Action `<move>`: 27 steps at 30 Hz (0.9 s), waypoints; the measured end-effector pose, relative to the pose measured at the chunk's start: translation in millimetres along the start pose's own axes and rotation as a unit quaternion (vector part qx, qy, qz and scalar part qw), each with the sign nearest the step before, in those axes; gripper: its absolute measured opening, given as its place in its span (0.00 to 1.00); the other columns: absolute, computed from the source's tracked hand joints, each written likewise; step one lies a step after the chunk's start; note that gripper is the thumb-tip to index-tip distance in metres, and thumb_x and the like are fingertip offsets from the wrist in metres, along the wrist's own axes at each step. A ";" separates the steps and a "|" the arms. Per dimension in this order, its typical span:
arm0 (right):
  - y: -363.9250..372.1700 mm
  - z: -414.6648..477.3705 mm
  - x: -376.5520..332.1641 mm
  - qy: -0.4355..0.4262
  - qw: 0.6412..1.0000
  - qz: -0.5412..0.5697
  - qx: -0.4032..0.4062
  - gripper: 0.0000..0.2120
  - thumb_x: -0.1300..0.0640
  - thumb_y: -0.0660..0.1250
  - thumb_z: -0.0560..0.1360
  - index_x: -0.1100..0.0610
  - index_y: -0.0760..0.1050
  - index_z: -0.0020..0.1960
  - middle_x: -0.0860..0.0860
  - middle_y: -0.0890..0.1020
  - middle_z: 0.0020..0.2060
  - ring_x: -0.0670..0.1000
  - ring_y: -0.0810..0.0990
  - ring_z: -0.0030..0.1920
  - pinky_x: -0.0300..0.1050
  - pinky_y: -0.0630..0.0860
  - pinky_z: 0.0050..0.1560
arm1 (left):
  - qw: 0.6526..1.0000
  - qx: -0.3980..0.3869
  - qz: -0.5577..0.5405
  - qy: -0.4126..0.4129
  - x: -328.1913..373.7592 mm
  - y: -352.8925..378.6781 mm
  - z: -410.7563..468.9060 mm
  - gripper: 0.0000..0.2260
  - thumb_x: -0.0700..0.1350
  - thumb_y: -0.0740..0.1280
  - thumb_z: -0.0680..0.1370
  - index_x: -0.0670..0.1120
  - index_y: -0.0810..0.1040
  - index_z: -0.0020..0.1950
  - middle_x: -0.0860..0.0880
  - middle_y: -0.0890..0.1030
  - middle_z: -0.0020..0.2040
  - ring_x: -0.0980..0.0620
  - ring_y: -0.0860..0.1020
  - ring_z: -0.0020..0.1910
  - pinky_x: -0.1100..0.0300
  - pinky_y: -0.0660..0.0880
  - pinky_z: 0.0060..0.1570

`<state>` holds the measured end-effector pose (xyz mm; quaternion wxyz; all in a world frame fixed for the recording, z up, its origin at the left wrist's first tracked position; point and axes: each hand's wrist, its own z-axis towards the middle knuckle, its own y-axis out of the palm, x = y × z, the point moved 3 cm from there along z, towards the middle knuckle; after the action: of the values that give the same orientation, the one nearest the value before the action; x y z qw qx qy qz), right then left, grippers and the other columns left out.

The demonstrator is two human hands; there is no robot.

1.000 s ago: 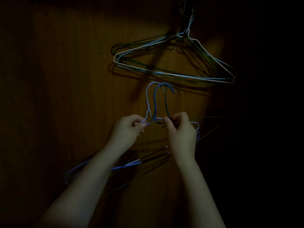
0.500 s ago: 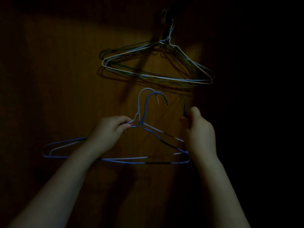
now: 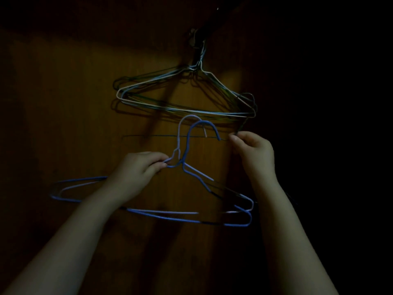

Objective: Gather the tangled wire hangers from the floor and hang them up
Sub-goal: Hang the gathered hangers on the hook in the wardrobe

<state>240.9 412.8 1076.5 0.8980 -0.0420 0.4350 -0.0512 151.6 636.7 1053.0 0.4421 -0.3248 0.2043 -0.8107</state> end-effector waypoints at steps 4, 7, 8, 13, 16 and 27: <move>12.3 23.2 0.5 0.005 0.998 0.070 0.003 0.05 0.59 0.68 0.76 0.57 0.79 0.51 0.47 0.82 0.36 0.36 0.79 0.32 0.29 0.72 0.34 | 0.999 0.036 -0.012 0.006 -2.4 -15.3 7.2 0.16 0.54 0.62 0.70 0.47 0.80 0.51 0.62 0.76 0.40 0.78 0.72 0.40 0.77 0.66 0.42; 24.4 41.9 -0.3 0.002 0.996 0.086 0.002 0.04 0.59 0.68 0.75 0.58 0.79 0.49 0.46 0.80 0.34 0.35 0.77 0.29 0.28 0.71 0.32 | 0.999 0.050 0.006 0.010 -5.7 -27.8 20.4 0.16 0.49 0.62 0.71 0.42 0.81 0.51 0.64 0.75 0.40 0.78 0.72 0.39 0.78 0.65 0.41; 29.0 49.4 -0.5 0.007 0.996 0.093 0.002 0.05 0.59 0.68 0.75 0.58 0.79 0.50 0.46 0.80 0.35 0.36 0.76 0.29 0.29 0.72 0.32 | 0.999 0.050 0.016 0.009 -7.2 -32.0 26.5 0.16 0.48 0.61 0.71 0.41 0.82 0.51 0.63 0.75 0.39 0.77 0.72 0.38 0.78 0.65 0.40; 43.7 100.9 -2.3 0.041 0.988 0.142 0.051 0.08 0.56 0.68 0.76 0.59 0.80 0.51 0.50 0.81 0.39 0.44 0.77 0.37 0.38 0.73 0.41 | 0.995 0.062 0.069 0.036 -10.6 -47.3 60.1 0.19 0.52 0.60 0.71 0.40 0.82 0.49 0.48 0.81 0.39 0.62 0.74 0.43 0.74 0.65 0.39; 49.0 136.9 -14.6 0.032 0.987 0.135 0.079 0.08 0.54 0.67 0.76 0.57 0.80 0.53 0.47 0.80 0.37 0.44 0.78 0.38 0.39 0.74 0.41 | 0.992 0.072 0.097 0.043 -10.4 -56.6 82.6 0.18 0.49 0.59 0.71 0.41 0.82 0.50 0.48 0.80 0.40 0.58 0.74 0.41 0.77 0.64 0.39; 86.4 227.8 -74.6 -0.033 0.995 0.065 0.073 0.06 0.44 0.66 0.73 0.43 0.77 0.40 0.46 0.84 0.38 0.49 0.83 0.42 0.59 0.77 0.55 | 0.982 0.113 0.136 0.063 -21.5 -71.3 135.9 0.21 0.52 0.57 0.70 0.45 0.82 0.53 0.47 0.83 0.47 0.48 0.79 0.49 0.61 0.63 0.41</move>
<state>378.6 515.0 1264.8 0.9141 0.0501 0.4016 -0.0232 214.7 686.5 1185.5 0.5681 -0.1900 0.1807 -0.7800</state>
